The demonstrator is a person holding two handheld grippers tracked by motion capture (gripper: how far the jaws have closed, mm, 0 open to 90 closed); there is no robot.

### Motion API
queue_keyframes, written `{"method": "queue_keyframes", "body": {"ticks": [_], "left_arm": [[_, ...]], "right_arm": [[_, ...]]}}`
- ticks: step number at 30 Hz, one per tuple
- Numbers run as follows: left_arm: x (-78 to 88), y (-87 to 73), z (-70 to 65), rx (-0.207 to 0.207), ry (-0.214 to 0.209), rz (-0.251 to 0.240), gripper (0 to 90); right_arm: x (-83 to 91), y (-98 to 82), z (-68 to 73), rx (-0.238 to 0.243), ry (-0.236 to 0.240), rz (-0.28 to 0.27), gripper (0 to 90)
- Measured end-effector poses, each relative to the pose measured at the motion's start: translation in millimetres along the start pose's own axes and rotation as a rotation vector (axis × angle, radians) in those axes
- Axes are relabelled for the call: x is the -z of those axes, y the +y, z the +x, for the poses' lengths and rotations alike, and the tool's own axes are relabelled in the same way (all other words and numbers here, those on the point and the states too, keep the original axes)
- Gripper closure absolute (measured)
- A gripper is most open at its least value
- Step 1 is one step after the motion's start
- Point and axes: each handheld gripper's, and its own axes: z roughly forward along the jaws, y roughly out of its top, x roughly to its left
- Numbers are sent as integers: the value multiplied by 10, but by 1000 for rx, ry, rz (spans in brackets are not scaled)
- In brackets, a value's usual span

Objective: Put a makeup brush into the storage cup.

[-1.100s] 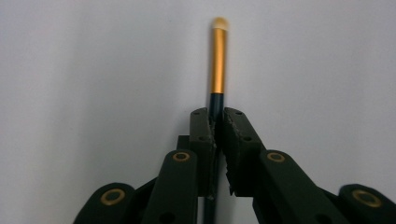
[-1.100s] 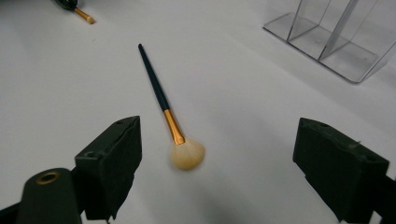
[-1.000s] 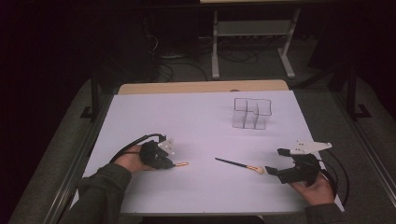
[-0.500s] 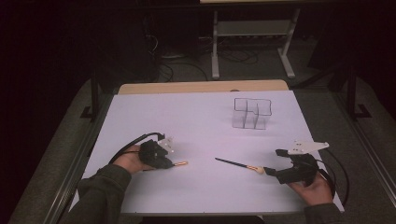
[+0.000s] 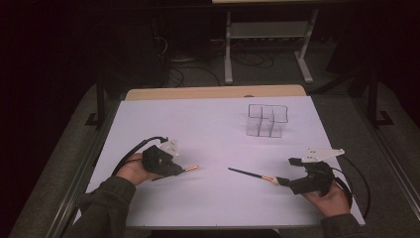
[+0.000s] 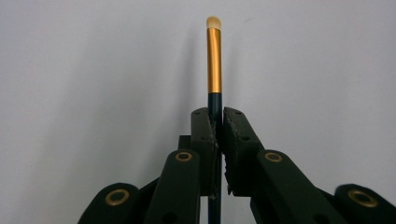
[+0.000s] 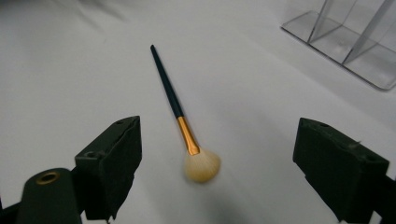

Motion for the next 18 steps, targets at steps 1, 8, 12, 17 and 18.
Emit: {"method": "queue_keyframes", "body": {"ticks": [1, 8, 12, 17, 18], "left_arm": [[23, 2, -7, -4, 4, -12, 834], [122, -22, -69, 26, 20, -62, 834], [175, -30, -102, 39, 31, -94, 834], [242, -21, -150, 49, 34, -122, 834], [250, -17, -155, 43, 35, -122, 834]], "right_arm": [[-2, 9, 2, 1, 5, 3, 146], [-19, 102, 31, 23, 15, 1, 147], [-4, 148, 38, 24, 25, -6, 147], [-9, 207, 51, 32, 35, -1, 147], [-13, 220, 53, 39, 40, -4, 147]]}}
